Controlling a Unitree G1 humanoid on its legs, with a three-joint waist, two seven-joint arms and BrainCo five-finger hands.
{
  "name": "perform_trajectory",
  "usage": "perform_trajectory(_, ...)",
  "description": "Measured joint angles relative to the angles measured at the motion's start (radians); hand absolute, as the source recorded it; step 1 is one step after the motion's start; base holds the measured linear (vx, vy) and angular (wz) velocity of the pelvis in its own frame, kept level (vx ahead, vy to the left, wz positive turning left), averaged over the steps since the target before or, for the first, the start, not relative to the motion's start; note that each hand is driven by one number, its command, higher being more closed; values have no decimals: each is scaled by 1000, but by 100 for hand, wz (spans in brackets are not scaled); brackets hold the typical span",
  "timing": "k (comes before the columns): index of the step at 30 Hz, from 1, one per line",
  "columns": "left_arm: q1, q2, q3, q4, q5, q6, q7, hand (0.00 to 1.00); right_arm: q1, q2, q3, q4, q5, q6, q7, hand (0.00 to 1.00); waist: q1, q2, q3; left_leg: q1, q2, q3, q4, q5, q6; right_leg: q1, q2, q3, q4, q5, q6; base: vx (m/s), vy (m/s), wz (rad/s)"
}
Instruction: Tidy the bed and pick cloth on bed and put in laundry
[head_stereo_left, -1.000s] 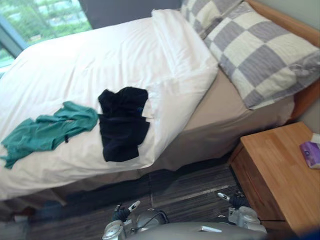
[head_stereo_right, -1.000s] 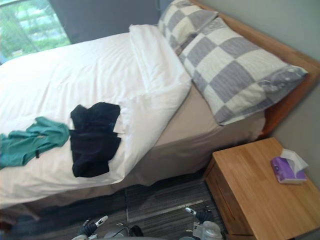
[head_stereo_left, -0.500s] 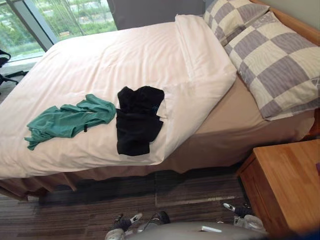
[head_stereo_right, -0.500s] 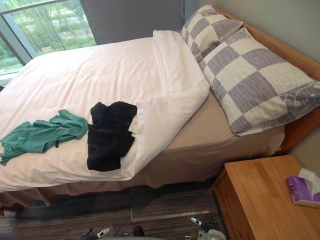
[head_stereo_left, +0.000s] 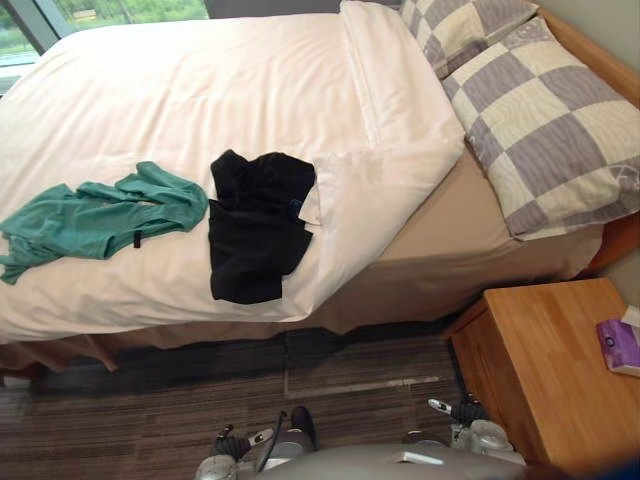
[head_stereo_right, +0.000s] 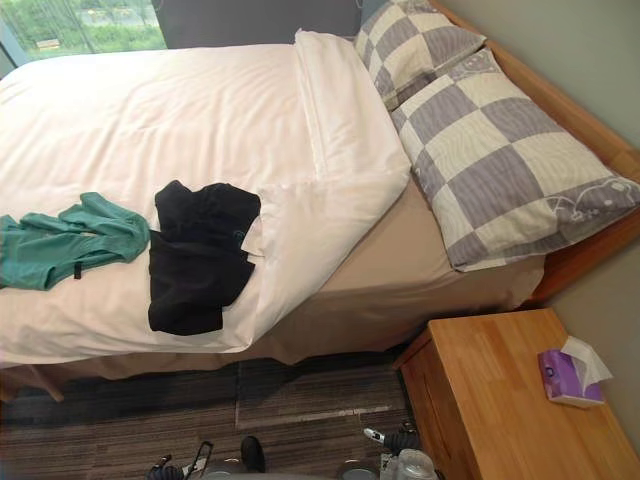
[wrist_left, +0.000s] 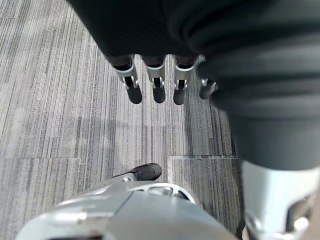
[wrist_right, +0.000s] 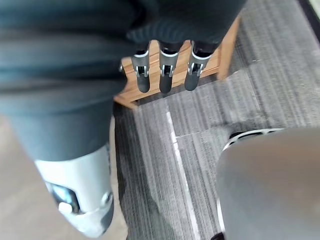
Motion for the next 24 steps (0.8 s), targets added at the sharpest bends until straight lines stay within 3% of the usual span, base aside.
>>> perform_trajectory(9,2,3,-3,-2,28,-1,0,0,29,29,47,-110,8,-10,-21,0,0,-8,-10,5,13,-16,0,8,-7,15,18,21,-11,0,0,10,-45,6)
perform_trajectory(15,13,9,-3,-3,27,0,18,0,32,4,-61,-383,38,-9,-63,0,-11,-16,-20,6,18,4,0,9,-8,13,24,51,-32,5,8,-16,-19,-8)
perform_trajectory(19,28,12,-12,-8,26,0,27,0,-50,-123,-137,-538,20,-9,-93,0,-31,-2,-29,-5,19,7,0,11,-6,6,27,63,-56,25,17,-59,11,-7)
perform_trajectory(24,29,24,-44,-9,16,-11,36,0,-191,-285,-128,-622,-49,-10,-122,0,-41,1,-31,-39,16,3,0,22,2,-16,26,64,-77,33,21,-57,12,2)
